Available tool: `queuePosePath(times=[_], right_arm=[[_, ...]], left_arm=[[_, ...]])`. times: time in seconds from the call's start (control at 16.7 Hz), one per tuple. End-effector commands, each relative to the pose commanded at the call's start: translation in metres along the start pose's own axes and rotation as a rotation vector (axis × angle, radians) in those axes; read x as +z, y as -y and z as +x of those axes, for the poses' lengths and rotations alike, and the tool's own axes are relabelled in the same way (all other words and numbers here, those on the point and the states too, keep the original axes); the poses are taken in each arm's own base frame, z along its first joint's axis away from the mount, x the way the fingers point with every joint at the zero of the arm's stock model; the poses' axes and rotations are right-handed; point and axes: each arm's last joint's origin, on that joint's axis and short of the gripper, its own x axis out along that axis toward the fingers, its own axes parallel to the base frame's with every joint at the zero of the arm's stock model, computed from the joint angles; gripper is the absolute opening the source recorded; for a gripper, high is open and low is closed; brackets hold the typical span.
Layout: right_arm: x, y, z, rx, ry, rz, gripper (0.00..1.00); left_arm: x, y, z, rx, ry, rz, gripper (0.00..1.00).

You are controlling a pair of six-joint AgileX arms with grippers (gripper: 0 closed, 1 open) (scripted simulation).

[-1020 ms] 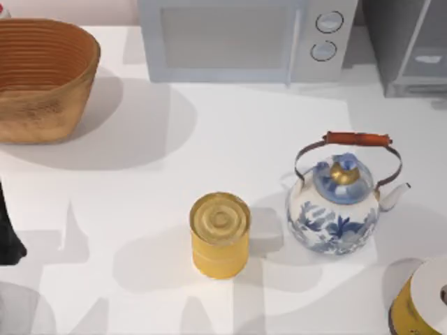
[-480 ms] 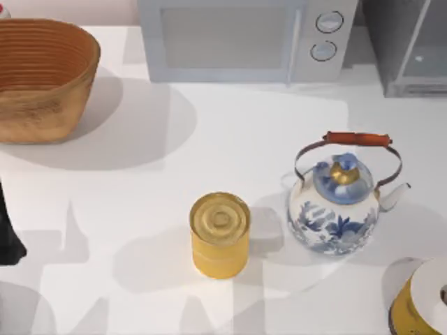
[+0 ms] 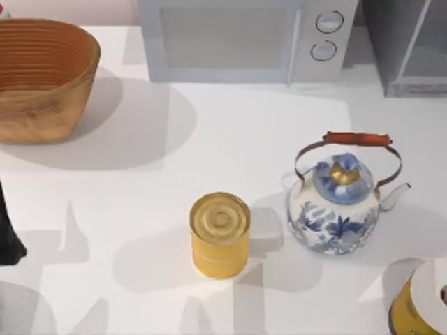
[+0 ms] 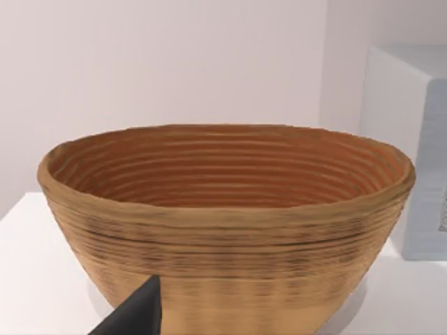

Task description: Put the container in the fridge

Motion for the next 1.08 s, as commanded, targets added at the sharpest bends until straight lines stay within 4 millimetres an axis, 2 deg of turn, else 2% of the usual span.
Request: queuePosePath(times=[0.12, 0.36, 1.08], right_arm=[[-0.0064, 0.0026, 0.0040, -0.012, -0.020, 0.005, 0.01], [-0.0066, 0.0027, 0.0041, -0.012, -0.020, 0.005, 0.01], [-0.0066, 0.0027, 0.0041, -0.012, -0.020, 0.005, 0.91]], left_arm=[[0.0000, 0.0000, 0.0000, 0.000, 0.000, 0.000, 1.00], [0.0000, 0.0000, 0.0000, 0.000, 0.000, 0.000, 1.00], [0.0000, 0.0000, 0.0000, 0.000, 0.000, 0.000, 1.00]])
